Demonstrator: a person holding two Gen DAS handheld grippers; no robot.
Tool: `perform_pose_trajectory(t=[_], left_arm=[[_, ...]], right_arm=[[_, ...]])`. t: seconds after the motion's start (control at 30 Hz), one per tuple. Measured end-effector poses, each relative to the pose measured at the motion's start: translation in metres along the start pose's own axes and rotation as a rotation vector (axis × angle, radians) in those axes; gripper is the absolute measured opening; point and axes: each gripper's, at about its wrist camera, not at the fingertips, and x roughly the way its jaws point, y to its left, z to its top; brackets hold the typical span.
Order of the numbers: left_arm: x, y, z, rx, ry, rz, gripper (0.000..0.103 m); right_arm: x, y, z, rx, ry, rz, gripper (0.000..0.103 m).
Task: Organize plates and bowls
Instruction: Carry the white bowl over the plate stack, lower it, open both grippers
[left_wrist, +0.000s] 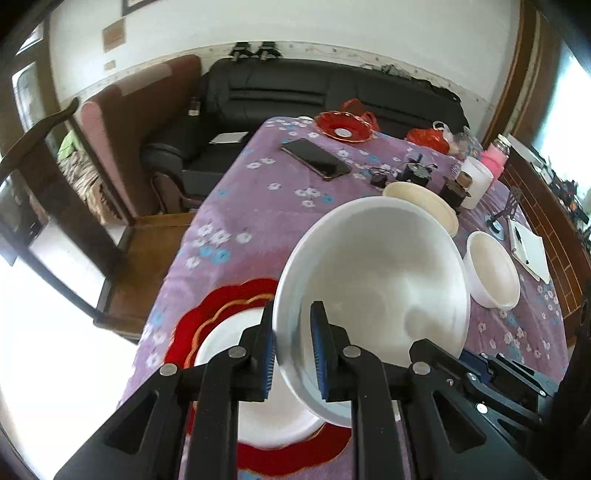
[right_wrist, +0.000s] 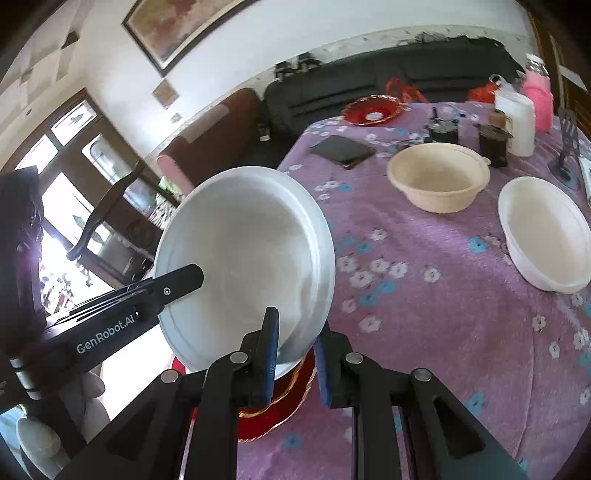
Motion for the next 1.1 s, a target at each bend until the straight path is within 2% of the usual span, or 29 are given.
perform_pose_trajectory(t=[0.2, 0.57, 1.1], left_arm=[[-0.009, 0.03, -0.027, -0.072, 0.011, 0.008, 0.017], [0.018, 0.064, -0.058, -0.167, 0.066, 0.014, 0.017], [0.042, 0.075, -0.066, -0.176, 0.099, 0.058, 0.017]], right_arm=[[0.011, 0.023, -0.019, -0.04, 0.038, 0.014, 0.02], [0.043, 0.043, -0.038, -0.085, 0.109, -0.021, 0.021], [0.074, 0.048, -0.042, -0.105, 0.165, -0.058, 0.021]])
